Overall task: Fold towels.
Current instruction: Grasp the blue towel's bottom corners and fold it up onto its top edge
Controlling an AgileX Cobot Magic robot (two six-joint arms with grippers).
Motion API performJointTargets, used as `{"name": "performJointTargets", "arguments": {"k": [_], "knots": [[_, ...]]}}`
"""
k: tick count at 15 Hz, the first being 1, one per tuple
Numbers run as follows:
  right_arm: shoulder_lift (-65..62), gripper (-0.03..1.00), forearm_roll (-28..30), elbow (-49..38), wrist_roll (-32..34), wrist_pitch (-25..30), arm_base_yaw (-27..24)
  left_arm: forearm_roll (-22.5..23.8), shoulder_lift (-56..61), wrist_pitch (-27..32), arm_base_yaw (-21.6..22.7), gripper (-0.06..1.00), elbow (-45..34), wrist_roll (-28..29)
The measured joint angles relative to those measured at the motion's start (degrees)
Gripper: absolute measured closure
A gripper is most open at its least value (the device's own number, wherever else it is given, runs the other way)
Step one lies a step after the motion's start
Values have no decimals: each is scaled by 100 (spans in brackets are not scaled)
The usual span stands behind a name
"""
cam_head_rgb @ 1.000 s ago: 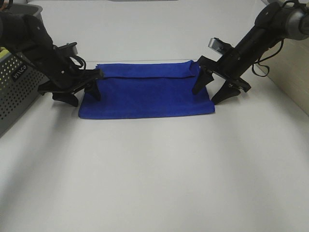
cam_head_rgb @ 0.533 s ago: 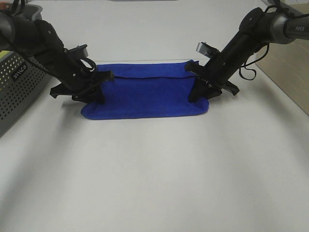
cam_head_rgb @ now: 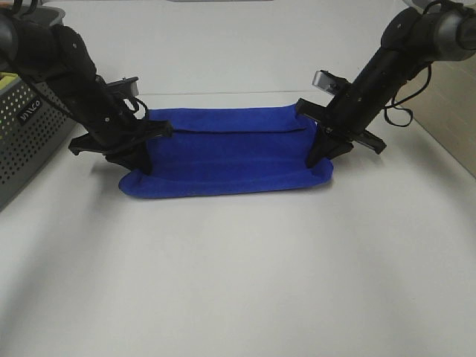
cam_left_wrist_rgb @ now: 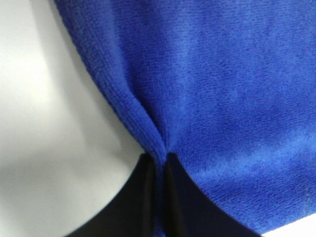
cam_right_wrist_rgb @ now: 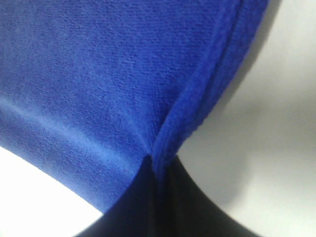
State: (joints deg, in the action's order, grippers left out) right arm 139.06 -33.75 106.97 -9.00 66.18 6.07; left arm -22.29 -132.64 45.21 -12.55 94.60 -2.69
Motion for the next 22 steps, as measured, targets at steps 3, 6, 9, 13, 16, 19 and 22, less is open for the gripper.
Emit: {"name": "performJointTargets", "arguments": {"k": [3, 6, 9, 13, 16, 19, 22], "knots": [[-842, 97, -29, -1696, -241, -636, 0, 17, 561, -46, -223, 91, -871, 0], [-1461, 97, -206, -3128, -567, -1140, 0, 0, 1060, -69, -447, 91, -1776, 6], [-1765, 97, -338, -3398, -722, -1226, 0, -6, 1306, -74, -516, 91, -1891, 6], [-1839, 97, -338, -2693, -716, -1134, 0, 63, 1341, -172, -516, 91, -1398, 229], [-1684, 97, -332, -1982, -630, -1112, 0, 126, 1278, -355, -418, 91, -882, 458], [-1089, 97, -327, -957, -418, -1112, 0, 138, 756, -350, -46, 91, 23, 579], [-521, 97, -327, -395, -361, -1180, 0, 149, 223, -424, 34, 91, 705, 550]]}}
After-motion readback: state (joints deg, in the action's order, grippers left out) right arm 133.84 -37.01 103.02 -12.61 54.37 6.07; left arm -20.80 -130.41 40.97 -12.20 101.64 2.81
